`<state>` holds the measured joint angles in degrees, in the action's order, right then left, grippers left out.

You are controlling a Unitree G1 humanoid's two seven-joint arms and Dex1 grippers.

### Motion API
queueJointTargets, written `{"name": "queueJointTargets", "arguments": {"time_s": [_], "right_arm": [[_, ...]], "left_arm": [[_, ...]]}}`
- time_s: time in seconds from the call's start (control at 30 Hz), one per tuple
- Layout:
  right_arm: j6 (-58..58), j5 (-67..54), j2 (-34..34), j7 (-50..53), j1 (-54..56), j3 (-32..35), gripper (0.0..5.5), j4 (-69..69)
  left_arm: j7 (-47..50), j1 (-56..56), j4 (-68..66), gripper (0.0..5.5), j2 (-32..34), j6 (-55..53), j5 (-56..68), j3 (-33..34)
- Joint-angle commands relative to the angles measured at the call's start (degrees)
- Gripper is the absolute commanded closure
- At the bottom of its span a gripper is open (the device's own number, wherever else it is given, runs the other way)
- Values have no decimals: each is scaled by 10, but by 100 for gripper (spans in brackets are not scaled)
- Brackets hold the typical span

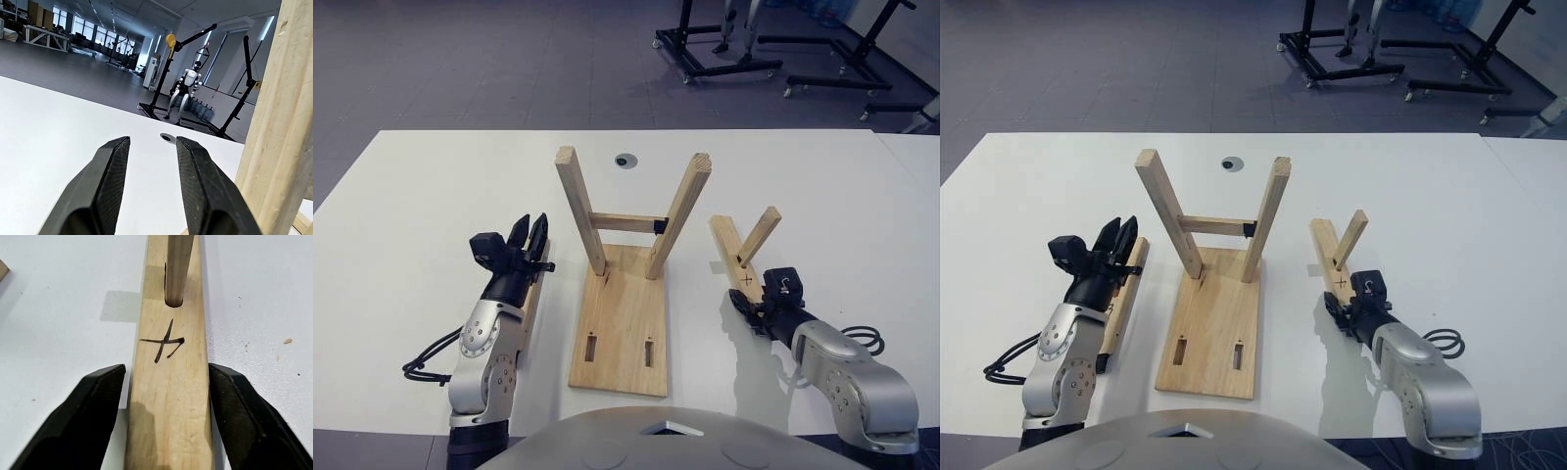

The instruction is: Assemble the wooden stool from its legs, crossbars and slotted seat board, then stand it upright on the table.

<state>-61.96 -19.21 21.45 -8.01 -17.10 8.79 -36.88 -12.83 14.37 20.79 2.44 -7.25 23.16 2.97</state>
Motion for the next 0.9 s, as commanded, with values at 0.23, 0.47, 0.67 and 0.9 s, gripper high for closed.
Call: {"name": "queueJointTargets", "arguments": {"time_s": [0.23, 0.47, 0.67, 0.9], "right_arm": [[-9, 5, 14, -11, 48, 27, 344, 43], [246, -5, 3, -99, 147, 56, 344, 211], [328, -226, -58, -184, 221, 187, 344, 237], [242, -490, -25, -278, 174, 180, 344, 79]], "left_arm": [[3, 4, -9, 381, -7, 11, -21, -13], [-50, -42, 14, 381, 21, -48, 82, 11], [-154, -85, 84, 381, 97, -156, 254, 16], [-188, -87, 104, 381, 158, -200, 363, 74]]}}
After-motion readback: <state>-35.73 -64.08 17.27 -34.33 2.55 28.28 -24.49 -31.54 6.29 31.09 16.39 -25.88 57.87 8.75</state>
